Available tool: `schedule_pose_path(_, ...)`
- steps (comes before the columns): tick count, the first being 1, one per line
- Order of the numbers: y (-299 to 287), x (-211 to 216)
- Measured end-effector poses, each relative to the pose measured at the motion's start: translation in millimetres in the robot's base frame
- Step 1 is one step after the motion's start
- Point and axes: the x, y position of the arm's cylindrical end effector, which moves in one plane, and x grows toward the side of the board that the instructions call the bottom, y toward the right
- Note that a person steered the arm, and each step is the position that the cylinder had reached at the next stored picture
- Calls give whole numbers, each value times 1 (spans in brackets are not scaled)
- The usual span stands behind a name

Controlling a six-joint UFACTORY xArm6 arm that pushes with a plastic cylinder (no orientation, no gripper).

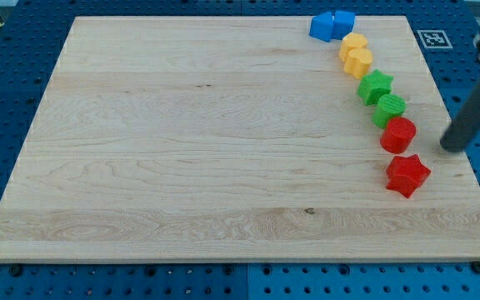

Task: Push the blue cube right a bit

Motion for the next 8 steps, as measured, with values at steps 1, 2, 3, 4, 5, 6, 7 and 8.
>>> schedule_pose_path(1, 0, 75)
schedule_pose_path(2, -34, 112)
schedule_pose_path(3, -109, 97)
schedule_pose_path(4, -185, 42)
schedule_pose_path(5, -256, -22)
schedule_pose_path(6, -289, -92)
schedule_pose_path(7, -289, -173)
schedule_pose_path(8, -286, -258)
